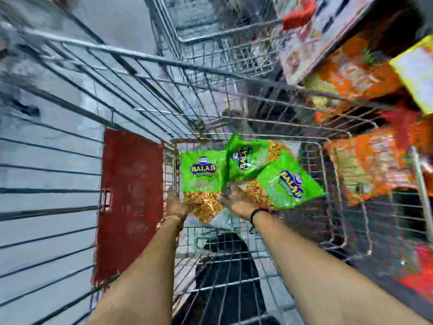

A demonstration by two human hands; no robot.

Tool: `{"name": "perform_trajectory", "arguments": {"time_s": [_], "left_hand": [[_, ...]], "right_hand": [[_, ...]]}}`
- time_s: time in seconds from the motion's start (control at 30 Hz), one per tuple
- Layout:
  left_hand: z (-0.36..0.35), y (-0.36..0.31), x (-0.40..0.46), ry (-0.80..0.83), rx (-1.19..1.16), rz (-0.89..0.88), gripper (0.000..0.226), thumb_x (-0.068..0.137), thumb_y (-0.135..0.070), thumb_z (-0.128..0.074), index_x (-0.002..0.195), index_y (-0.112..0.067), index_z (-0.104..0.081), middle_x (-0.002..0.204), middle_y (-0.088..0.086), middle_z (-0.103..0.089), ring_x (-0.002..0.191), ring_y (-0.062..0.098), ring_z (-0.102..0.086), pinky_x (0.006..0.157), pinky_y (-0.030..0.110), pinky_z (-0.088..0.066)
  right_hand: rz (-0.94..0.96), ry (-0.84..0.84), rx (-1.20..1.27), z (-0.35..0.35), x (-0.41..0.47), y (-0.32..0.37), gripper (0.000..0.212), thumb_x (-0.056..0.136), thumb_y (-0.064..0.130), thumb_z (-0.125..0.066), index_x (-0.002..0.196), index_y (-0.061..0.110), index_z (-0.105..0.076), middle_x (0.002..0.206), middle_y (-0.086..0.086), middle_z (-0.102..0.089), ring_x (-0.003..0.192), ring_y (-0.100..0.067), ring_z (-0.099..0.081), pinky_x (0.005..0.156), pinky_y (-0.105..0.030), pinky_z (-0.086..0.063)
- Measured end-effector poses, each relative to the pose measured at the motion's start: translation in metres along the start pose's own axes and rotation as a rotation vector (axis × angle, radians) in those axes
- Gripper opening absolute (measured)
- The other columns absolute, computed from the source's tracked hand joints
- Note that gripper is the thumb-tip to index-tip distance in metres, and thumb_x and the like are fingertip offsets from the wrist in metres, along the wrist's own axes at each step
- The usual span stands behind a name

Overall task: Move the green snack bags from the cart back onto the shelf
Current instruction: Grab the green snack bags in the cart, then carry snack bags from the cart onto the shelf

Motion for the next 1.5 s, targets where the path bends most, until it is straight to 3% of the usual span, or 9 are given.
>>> {"name": "perform_trajectory", "arguments": {"time_s": [0.23, 0.43, 0.53, 0.8, 1.0, 1.13, 1.23, 1.4, 1.5], "left_hand": [[-0.033, 0.02, 0.046, 0.123, 0.025, 0.068, 0.043, 0.087, -0.001, -0.046, 0.127, -0.005, -0.029, 0.124, 0.032, -0.051, 0.113, 0.046, -0.05, 0.096, 0.055, -0.043], [-0.031, 0.002, 0.036, 0.012, -0.03, 0.045, 0.046, 0.083, 0.003, -0.051, 0.124, -0.01, -0.035, 0.12, 0.026, -0.057, 0.105, 0.032, -0.056, 0.096, 0.044, -0.046], [-0.023, -0.036, 0.008, -0.01, -0.031, -0.084, 0.05, 0.083, -0.001, -0.054, 0.129, -0.011, -0.037, 0.111, 0.024, -0.06, 0.099, 0.034, -0.058, 0.09, 0.049, -0.05], [-0.019, -0.198, -0.132, -0.035, 0.102, -0.632, 0.052, 0.081, -0.012, -0.054, 0.131, -0.011, -0.039, 0.107, 0.035, -0.059, 0.1, 0.046, -0.057, 0.086, 0.055, -0.049], [-0.078, -0.294, -0.302, 0.105, 0.03, -1.025, 0.051, 0.079, -0.005, -0.057, 0.127, -0.017, -0.045, 0.083, 0.028, -0.065, 0.073, 0.033, -0.061, 0.067, 0.038, -0.049], [-0.142, -0.338, -0.409, 0.359, -0.028, -1.266, 0.052, 0.079, 0.001, -0.059, 0.127, -0.012, -0.043, 0.113, 0.021, -0.063, 0.092, 0.032, -0.063, 0.085, 0.046, -0.051], [-0.193, -0.353, -0.462, 0.516, -0.032, -1.328, 0.053, 0.08, 0.002, -0.059, 0.128, -0.009, -0.041, 0.126, 0.023, -0.056, 0.111, 0.04, -0.056, 0.098, 0.055, -0.044], [-0.265, -0.361, -0.517, 0.723, -0.022, -1.36, 0.05, 0.076, 0.018, -0.049, 0.122, -0.004, -0.045, 0.122, 0.023, -0.058, 0.107, 0.021, -0.056, 0.094, 0.033, -0.043], [-0.298, -0.353, -0.52, 0.789, 0.063, -1.338, 0.05, 0.075, 0.021, -0.044, 0.122, 0.002, -0.043, 0.123, 0.025, -0.056, 0.11, 0.028, -0.055, 0.096, 0.039, -0.042]], "right_hand": [[-0.038, -0.018, 0.012, -0.023, 0.039, -0.006, 0.074, 0.09, 0.03, -0.054, 0.142, 0.002, -0.01, 0.148, -0.022, -0.032, 0.133, -0.033, -0.037, 0.108, -0.042, -0.034], [-0.046, -0.097, -0.071, -0.006, 0.031, -0.001, 0.054, 0.093, 0.015, -0.05, 0.138, 0.005, -0.022, 0.133, -0.024, -0.049, 0.121, -0.035, -0.05, 0.096, -0.039, -0.045], [-0.062, -0.189, -0.038, 0.025, -0.002, 0.004, 0.056, 0.093, 0.018, -0.048, 0.141, 0.012, -0.021, 0.141, -0.028, -0.037, 0.127, -0.038, -0.043, 0.104, -0.043, -0.039], [0.147, -0.579, 0.334, 0.146, -0.159, 0.005, 0.042, 0.087, 0.006, -0.056, 0.126, 0.002, -0.042, 0.124, -0.024, -0.057, 0.114, -0.035, -0.054, 0.091, -0.037, -0.044], [0.163, -1.015, 0.474, 0.225, -0.337, -0.067, 0.041, 0.086, 0.007, -0.058, 0.124, 0.004, -0.044, 0.124, -0.022, -0.059, 0.113, -0.034, -0.054, 0.082, -0.029, -0.033], [0.099, -1.282, 0.452, 0.254, -0.449, -0.129, 0.042, 0.085, 0.01, -0.059, 0.125, 0.01, -0.044, 0.119, -0.021, -0.062, 0.11, -0.037, -0.056, 0.086, -0.04, -0.046], [0.033, -1.447, 0.452, 0.262, -0.509, -0.172, 0.046, 0.085, 0.009, -0.06, 0.128, 0.01, -0.041, 0.121, -0.018, -0.062, 0.11, -0.035, -0.058, 0.086, -0.039, -0.047], [-0.134, -1.562, 0.551, 0.258, -0.547, -0.233, 0.053, 0.089, 0.012, -0.056, 0.136, 0.006, -0.032, 0.128, -0.022, -0.057, 0.116, -0.037, -0.053, 0.093, -0.041, -0.045], [-0.219, -1.565, 0.587, 0.25, -0.54, -0.258, 0.054, 0.088, 0.011, -0.057, 0.137, 0.008, -0.032, 0.128, -0.02, -0.058, 0.111, -0.038, -0.056, 0.084, -0.037, -0.046]]}}
Point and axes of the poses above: each hand's wrist, its own x-axis towards the middle knuckle, its own z-axis out of the back of the hand, y = z × x, the point moved 9 cm from there along x, towards the middle knuckle
